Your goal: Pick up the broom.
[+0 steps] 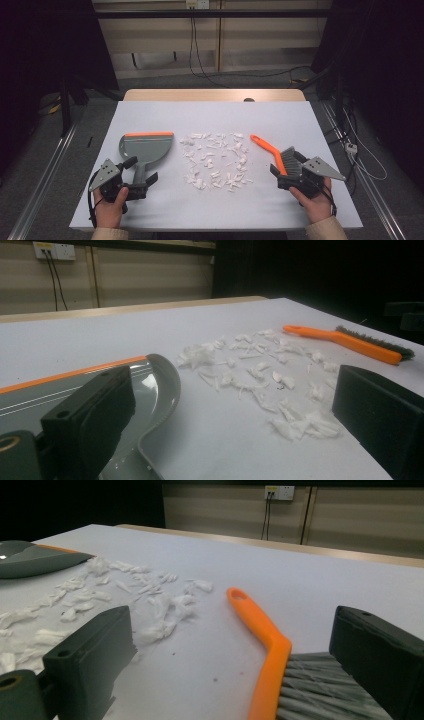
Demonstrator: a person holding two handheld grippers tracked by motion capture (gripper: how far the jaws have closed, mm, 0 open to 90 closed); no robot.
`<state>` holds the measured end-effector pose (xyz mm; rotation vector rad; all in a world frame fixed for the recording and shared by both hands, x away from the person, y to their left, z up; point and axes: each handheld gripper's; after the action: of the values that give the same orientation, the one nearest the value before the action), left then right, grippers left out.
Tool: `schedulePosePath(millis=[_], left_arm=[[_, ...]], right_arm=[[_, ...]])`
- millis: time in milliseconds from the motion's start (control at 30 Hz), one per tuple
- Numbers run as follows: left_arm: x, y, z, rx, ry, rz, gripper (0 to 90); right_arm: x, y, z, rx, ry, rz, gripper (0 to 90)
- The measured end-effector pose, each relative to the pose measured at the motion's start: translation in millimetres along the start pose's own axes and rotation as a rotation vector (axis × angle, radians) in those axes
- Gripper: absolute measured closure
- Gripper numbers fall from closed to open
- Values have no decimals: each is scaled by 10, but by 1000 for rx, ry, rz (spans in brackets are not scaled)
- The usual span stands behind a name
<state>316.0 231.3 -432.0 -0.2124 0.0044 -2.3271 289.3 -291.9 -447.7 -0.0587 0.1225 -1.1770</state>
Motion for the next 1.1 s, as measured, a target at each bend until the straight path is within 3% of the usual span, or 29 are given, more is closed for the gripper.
schedulePosePath(millis=[733,1100], left_arm=[[-4,-9,15,10,-12,-2,33],[-2,-24,5,5,-10,-4,32]], right_arm=[[177,197,54,-58,23,-30,34],[255,436,93,-111,26,-64,36]])
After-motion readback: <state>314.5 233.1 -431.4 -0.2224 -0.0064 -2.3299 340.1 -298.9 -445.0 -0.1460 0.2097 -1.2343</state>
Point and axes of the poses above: each handheld gripper's, and its own axes: y roughly forward along the jaws, z roughly out of its top, x roughly to its right, and after that the axes turned 10 degrees about x, right-handed
